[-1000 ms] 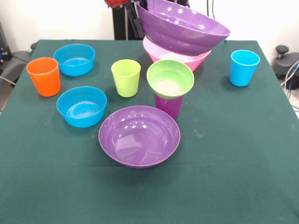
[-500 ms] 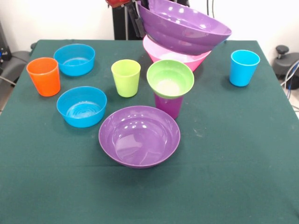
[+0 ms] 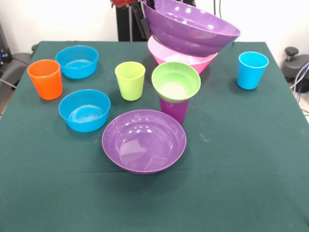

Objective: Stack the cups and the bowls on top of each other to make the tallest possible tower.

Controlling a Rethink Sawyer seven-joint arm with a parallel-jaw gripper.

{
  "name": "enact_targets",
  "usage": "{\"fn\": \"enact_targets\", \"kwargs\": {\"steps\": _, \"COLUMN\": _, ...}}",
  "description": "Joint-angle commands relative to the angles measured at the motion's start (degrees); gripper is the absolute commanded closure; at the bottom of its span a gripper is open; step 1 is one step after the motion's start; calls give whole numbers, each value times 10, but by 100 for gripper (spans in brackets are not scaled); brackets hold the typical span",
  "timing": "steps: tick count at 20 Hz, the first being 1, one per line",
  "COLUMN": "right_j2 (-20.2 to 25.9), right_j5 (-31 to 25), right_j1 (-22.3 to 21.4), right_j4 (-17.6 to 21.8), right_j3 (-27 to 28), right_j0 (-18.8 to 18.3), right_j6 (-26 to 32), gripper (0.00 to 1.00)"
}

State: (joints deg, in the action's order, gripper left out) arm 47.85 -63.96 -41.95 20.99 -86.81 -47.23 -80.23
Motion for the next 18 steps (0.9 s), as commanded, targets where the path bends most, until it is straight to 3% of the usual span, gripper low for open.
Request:
{"fn": "enact_targets", "kwargs": {"steps": 1, "right_j2": 5, "right_j5": -7, "right_j1": 36, "right_j4": 19, "right_j3": -26, "right_j0": 11, "right_j6": 89, "gripper": 100}}
{"fn": "enact_targets", "kwargs": {"steps": 18, "right_j2": 10, "right_j5": -10, "right_j1": 34, "right_j4": 13, "right_j3": -30, "right_j0": 3, "right_j6": 96, "gripper": 100}}
